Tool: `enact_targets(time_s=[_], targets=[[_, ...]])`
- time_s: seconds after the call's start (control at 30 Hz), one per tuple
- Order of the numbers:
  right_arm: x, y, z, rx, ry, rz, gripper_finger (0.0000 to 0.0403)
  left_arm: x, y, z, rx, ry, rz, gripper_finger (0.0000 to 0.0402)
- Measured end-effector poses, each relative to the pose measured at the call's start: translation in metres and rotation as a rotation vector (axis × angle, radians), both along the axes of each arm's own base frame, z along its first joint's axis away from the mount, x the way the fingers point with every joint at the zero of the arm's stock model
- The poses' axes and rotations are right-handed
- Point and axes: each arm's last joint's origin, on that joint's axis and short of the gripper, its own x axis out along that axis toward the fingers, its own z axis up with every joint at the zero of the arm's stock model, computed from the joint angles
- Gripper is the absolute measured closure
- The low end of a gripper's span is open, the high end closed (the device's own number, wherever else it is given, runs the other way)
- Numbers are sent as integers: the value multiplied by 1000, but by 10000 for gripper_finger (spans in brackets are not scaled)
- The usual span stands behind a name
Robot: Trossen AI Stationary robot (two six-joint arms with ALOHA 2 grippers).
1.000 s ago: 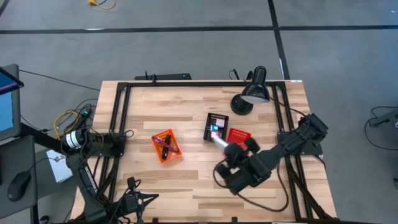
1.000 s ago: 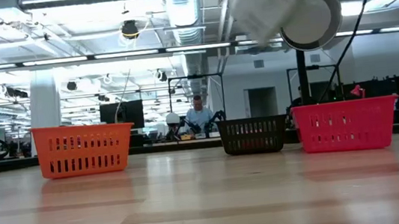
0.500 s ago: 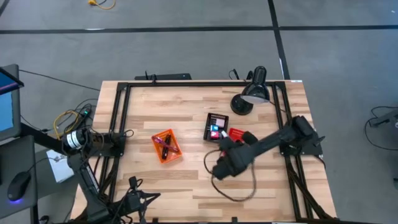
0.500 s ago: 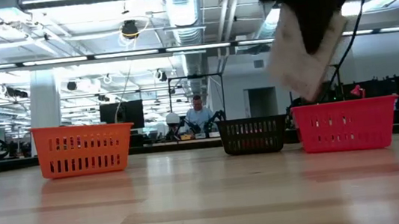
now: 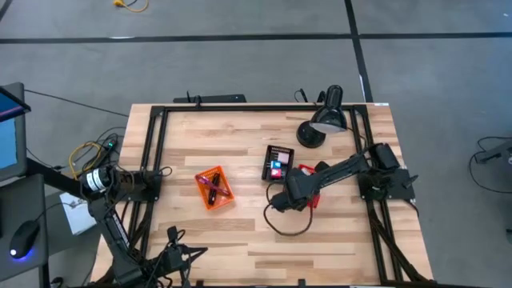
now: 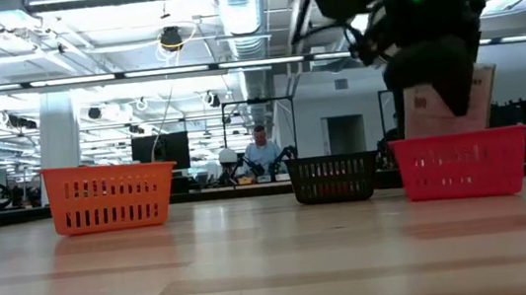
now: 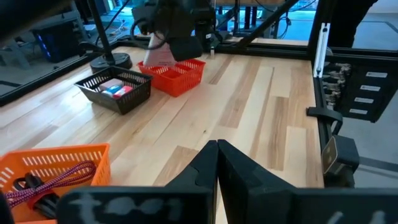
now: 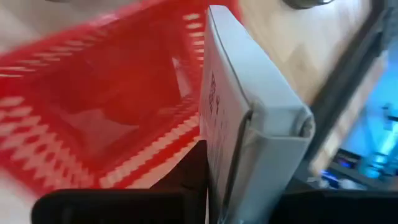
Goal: Pick and place items into bin
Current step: Put the white card reader box into the red bin, then return to Home Position
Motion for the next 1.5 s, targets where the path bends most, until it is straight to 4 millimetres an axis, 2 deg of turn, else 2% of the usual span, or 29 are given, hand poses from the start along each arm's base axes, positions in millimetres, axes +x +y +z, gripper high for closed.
enact_targets(time_s=[0.13,0.33,0.9,1.17,1.5], targets=[[-5,-8,-14,12,78,38,356,0,0,0,1,1,0,401],[-5,-8,-14,28,79,59,340,0,0,0,3,2,-1,401],[0,-17,-14,92,64,4,235,0,0,0,-7,-1,2,401],[14,-7,8,202,5,40,228,4,2,0,-6,0,15,401],[39,15,55,257,-248,94,240,10,5,0,-1,2,31,401]])
